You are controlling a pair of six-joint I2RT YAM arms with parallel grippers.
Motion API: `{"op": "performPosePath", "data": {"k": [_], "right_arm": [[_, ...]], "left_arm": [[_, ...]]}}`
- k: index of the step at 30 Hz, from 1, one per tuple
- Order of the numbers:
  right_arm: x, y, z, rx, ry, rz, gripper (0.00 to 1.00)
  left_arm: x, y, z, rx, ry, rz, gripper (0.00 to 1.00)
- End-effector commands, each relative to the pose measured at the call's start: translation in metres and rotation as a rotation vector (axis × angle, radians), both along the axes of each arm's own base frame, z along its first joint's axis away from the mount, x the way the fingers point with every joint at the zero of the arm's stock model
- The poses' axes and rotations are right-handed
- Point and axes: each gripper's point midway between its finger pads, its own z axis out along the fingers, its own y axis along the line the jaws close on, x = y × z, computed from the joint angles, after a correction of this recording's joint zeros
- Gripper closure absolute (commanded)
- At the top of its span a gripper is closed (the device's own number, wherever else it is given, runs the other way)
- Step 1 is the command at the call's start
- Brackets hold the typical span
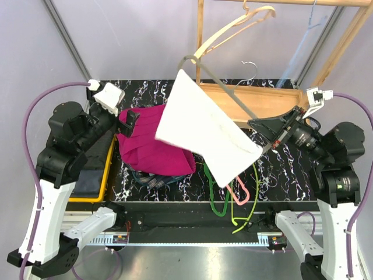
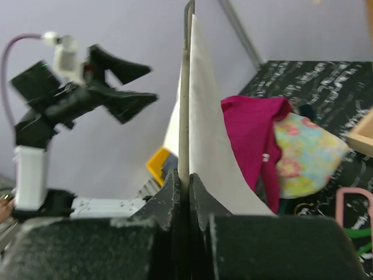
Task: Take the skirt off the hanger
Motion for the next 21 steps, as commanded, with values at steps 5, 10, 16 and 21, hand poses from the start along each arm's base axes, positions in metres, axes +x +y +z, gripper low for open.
{"op": "performPosePath", "data": {"k": [5, 10, 16, 21], "right_arm": [[-0.056, 0.020, 0.070, 0.048, -0.230, 0.245, 1.00], [-0.056, 0.021, 0.081, 0.062, -0.249, 0.253, 1.00], [-0.062, 0.020, 0.089, 0.065, -0.266, 0.259, 1.00], [-0.066, 0.021, 0.091, 0.064, -0.271, 0.266, 1.00]], "left_arm": [[-0.005, -0.019, 0.028, -0.098, -0.044, -0.090, 0.01], [-0.024, -0.039, 0.066, -0.322, -0.056, -0.180, 0.01], [-0.054, -0.072, 0.098, -0.625, 0.068, -0.493, 0.01], [-0.055, -0.082, 0.093, -0.665, 0.203, -0.707, 0.01]]}}
